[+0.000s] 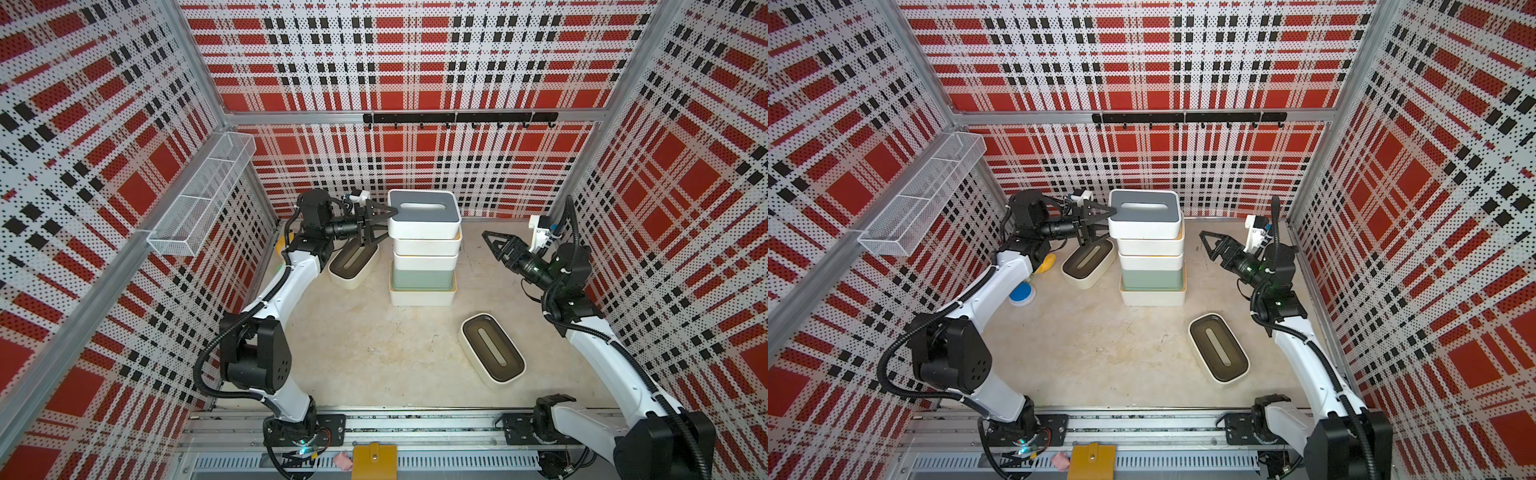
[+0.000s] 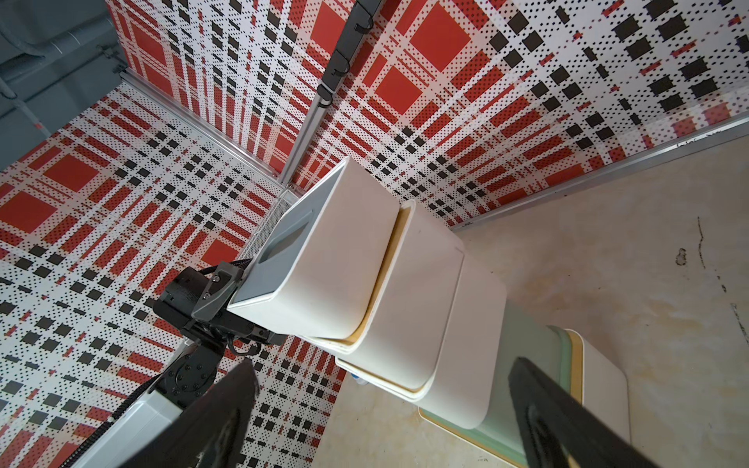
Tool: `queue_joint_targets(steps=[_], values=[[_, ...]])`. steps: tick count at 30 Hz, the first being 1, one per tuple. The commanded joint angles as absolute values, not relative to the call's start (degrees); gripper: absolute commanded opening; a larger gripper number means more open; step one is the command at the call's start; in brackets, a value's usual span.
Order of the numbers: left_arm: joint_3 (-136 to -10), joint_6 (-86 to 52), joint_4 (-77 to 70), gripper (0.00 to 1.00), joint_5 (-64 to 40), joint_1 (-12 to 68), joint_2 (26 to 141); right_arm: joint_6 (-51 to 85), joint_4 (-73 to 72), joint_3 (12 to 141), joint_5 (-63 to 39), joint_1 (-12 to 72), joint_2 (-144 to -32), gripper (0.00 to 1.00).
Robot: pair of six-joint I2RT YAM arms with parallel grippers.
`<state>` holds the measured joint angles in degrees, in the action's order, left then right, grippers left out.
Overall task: Stack the tissue boxes
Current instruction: Place the tissue box at the tissue box.
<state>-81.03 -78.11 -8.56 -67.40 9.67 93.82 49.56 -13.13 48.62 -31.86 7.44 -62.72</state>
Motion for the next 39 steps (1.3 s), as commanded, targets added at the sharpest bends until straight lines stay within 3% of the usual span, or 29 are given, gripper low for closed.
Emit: queue_joint_targets(steps=[1,9,10,11,12,39], values=[[-80.8,-79.3,-11.3,0.72,-68.4,9.2,93.9,49.3,-15.9,49.2,-31.7,7.8,-63.2,1.0],[-80.3,-78.8,-10.9,0.73,-67.9,9.1,94.0,48.7,-15.1,49.0,-31.3,8.0,-62.8,1.0],[-80.2,-78.7,-10.9,0.77,-67.8,9.1,94.0,48.6,-15.0,48.9,-31.4,8.0,-62.7,1.0],[-80.2,-78.7,-10.9,0.93,-67.8,9.1,94.0,48.5,-15.1,49.0,-31.5,8.0,-62.7,1.0],[-80.1,-78.5,-10.8,1.0,-67.6,9.1,94.0,48.4,-15.0,49.0,-31.5,8.0,-62.7,0.99],[-79.9,-71.3,-1.7,1.0,-65.5,8.4,93.3,48.9,-15.2,48.7,-31.6,8.0,-63.1,1.0]])
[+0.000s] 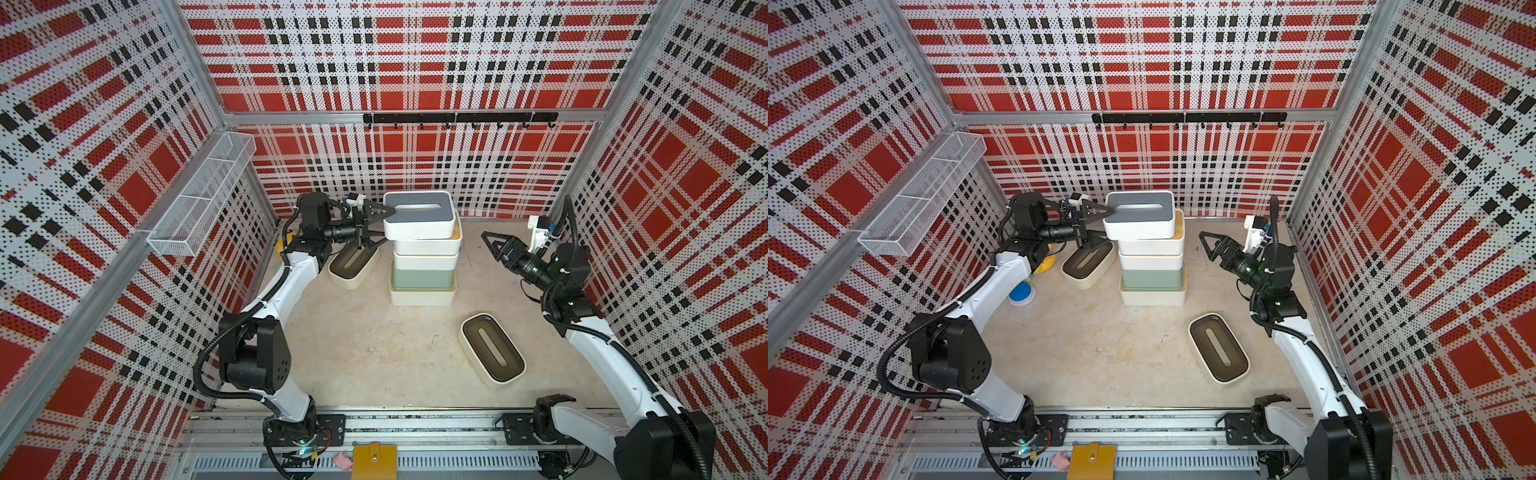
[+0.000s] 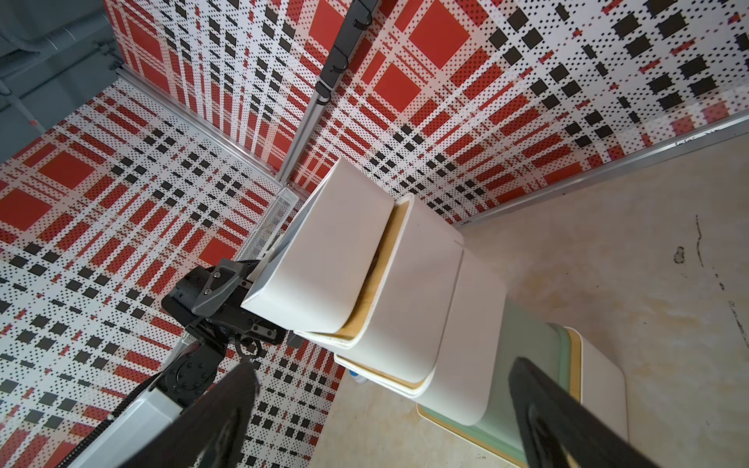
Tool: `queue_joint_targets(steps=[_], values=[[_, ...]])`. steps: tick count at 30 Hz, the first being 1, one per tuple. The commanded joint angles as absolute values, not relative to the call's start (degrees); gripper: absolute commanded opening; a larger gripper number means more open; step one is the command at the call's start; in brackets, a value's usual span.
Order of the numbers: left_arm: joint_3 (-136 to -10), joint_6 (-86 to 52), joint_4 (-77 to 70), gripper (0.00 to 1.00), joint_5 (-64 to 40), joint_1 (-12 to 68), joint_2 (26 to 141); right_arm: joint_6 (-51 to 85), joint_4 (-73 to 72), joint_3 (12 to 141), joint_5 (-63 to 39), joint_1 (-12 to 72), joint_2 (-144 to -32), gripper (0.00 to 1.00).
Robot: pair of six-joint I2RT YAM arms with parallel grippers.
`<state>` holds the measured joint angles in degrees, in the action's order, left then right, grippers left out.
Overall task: Stack the tissue boxes
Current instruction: Place the tissue box at the tissue box.
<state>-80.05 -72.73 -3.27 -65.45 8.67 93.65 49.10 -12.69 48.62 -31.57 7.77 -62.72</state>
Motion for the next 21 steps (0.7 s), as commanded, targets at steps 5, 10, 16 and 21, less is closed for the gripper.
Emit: queue_joint_targets(steps=[5,10,16,21], values=[[-80.4,-70.9,-1.3,0.99,-65.5,8.3,93.3,49.1,-15.3,48.7,-31.7,8.0,-63.1,0.99],[-80.4,-69.3,0.5,0.99,-64.9,7.9,92.2,48.7,-14.7,49.2,-31.6,8.0,-62.9,0.99],[-79.9,-64.3,6.7,0.99,-64.0,5.5,90.0,47.7,-13.2,51.1,-31.7,8.0,-63.1,1.0],[-81.7,-55.4,19.0,0.99,-61.0,3.7,87.7,48.0,-12.6,52.8,-32.5,8.0,-63.9,1.0]])
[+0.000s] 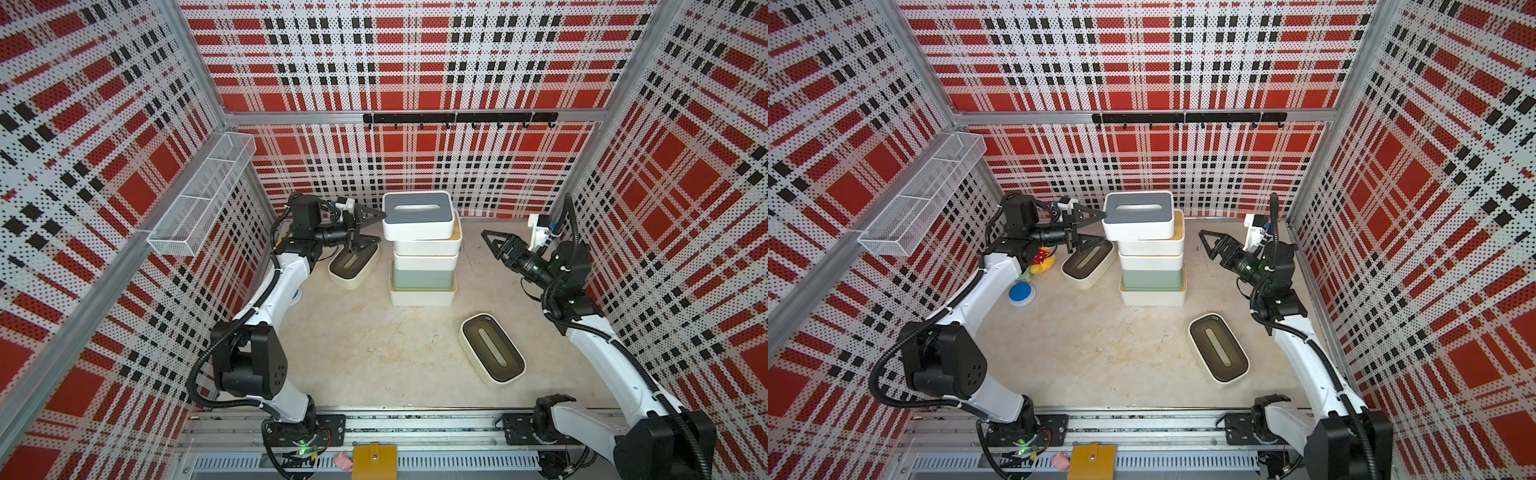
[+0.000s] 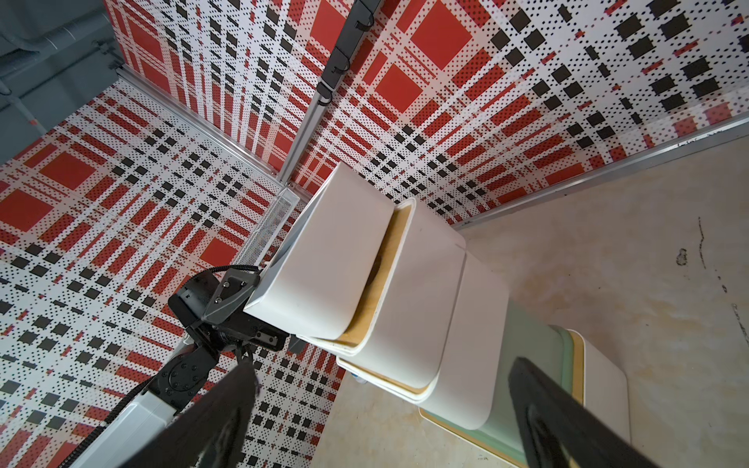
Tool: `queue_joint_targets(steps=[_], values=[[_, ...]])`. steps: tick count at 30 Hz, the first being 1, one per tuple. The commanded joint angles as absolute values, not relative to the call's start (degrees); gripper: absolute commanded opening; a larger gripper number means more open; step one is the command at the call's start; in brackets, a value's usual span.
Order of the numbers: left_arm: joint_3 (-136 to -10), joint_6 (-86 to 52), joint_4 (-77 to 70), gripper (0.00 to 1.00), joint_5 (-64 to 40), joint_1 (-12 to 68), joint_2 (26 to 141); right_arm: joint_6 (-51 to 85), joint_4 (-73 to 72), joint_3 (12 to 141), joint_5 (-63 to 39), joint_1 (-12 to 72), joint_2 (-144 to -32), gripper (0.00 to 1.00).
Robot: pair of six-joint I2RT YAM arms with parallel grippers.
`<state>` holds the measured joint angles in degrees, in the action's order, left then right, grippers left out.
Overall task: Stack the tissue boxes
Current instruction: Place the tissue box at the tissue box, then adjust the tissue box on the tissue box.
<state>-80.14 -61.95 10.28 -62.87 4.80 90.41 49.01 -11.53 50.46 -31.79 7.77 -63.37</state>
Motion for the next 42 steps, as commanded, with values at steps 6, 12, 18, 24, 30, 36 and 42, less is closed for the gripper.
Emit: queue_joint_targets(steps=[6,12,18,24,30,36,42], values=[[-83.7,-45.0,32.6,0.99,-55.6,2.5,84.7,47.1,-10.1,54.9,-32.6,8.0,-64.1,1.0],[-87.3,-35.1,46.7,1.0,-44.5,1.2,83.2,45.4,-6.2,58.0,-31.9,8.0,-64.3,1.0],[-87.1,-31.6,50.5,0.99,-37.6,0.0,81.5,43.9,-2.9,60.1,-31.3,8.0,-64.1,1.0],[-85.4,-28.1,48.3,1.0,-32.1,-0.9,78.1,43.3,-0.6,61.1,-31.0,8.0,-63.5,1.0],[-82.4,-29.2,43.9,1.0,-32.7,-3.1,75.4,42.1,1.6,62.0,-29.9,8.0,-62.5,1.0],[-81.5,-30.1,44.9,0.99,-34.0,-4.8,75.1,40.3,4.1,63.3,-27.0,7.9,-61.7,1.0],[-80.6,-32.8,38.1,0.99,-41.1,-5.5,73.7,41.6,3.8,64.9,-23.4,6.9,-61.3,1.0]])
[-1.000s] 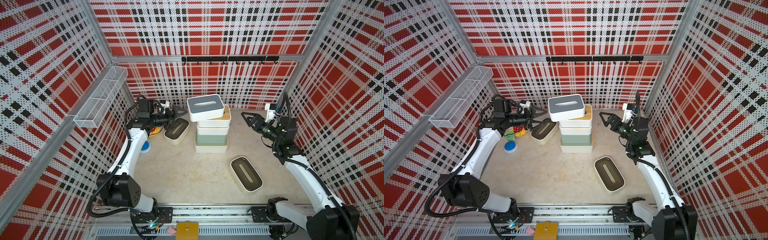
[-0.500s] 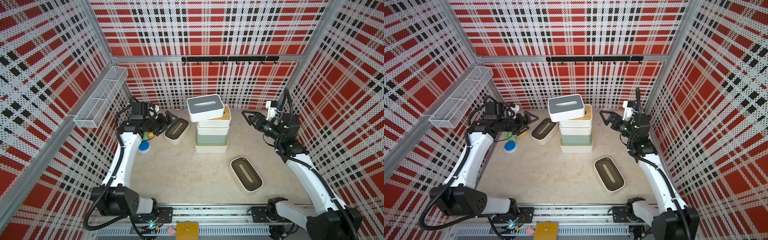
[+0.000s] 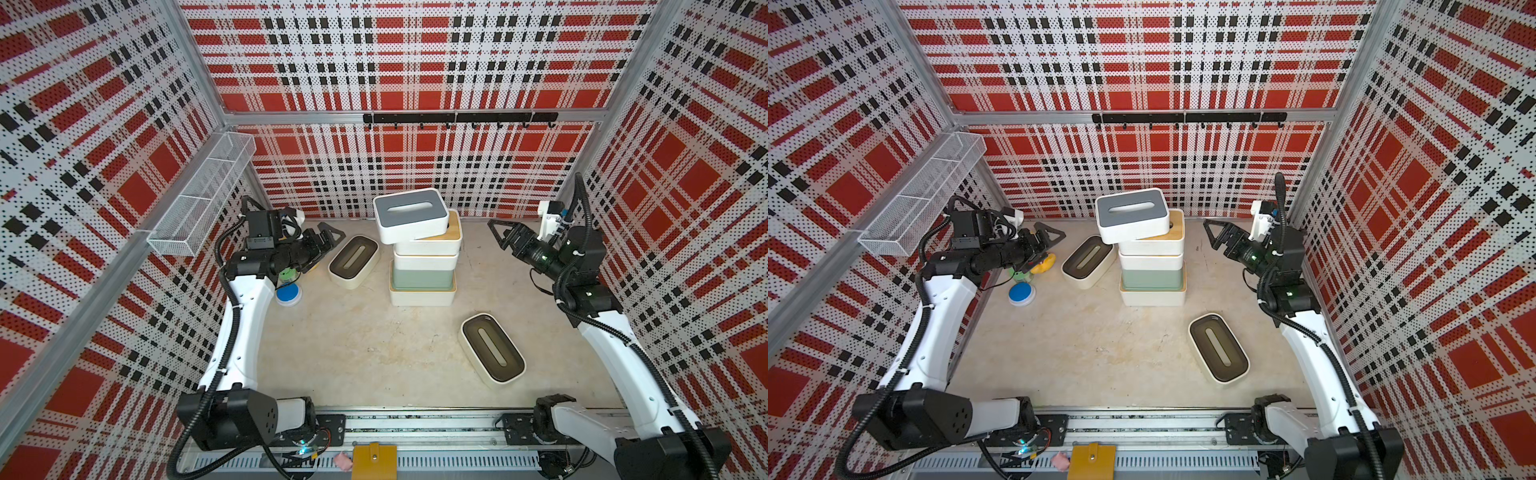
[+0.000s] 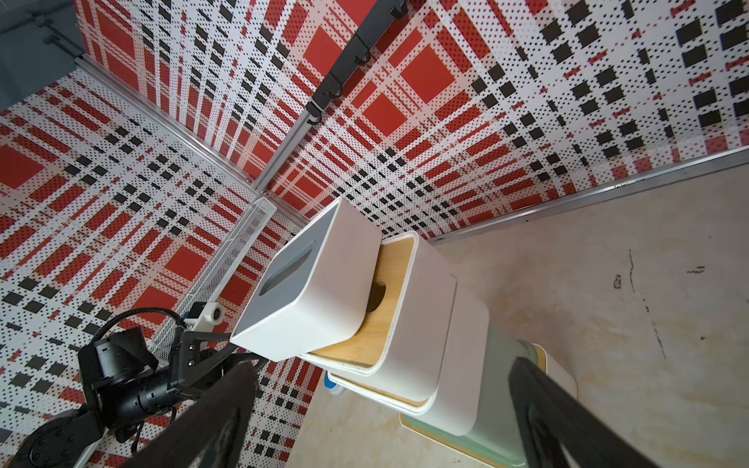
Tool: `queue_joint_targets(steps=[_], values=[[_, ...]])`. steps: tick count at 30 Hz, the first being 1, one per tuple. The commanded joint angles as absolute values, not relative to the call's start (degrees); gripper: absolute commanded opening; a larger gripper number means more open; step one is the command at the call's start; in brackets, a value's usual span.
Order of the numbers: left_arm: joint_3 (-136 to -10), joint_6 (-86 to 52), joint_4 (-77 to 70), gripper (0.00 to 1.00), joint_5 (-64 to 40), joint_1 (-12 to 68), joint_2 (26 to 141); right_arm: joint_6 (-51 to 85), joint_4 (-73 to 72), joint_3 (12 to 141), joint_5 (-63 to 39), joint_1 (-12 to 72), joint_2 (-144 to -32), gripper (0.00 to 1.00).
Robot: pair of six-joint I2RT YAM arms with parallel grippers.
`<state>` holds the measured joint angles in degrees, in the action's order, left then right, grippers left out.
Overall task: Stack the tissue boxes
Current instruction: Adjust the tissue box on the tissue box.
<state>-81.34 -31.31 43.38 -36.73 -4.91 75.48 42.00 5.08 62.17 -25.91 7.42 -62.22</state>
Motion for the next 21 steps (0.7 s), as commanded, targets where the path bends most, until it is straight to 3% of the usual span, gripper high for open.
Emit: queue_joint_targets(steps=[1,9,21], values=[[-80.7,-33.9,37.0,1.0,-41.9,-5.4,73.4,41.7,3.9,65.6,-23.5,6.7,-61.7,1.0],[-80.1,-48.2,17.7,0.99,-44.8,-0.5,73.4,42.5,13.0,76.6,-26.3,6.9,-70.0,1.0],[-91.7,-46.4,25.5,0.99,-35.3,8.5,82.7,36.0,16.8,92.6,-31.8,15.6,-83.9,1.0]])
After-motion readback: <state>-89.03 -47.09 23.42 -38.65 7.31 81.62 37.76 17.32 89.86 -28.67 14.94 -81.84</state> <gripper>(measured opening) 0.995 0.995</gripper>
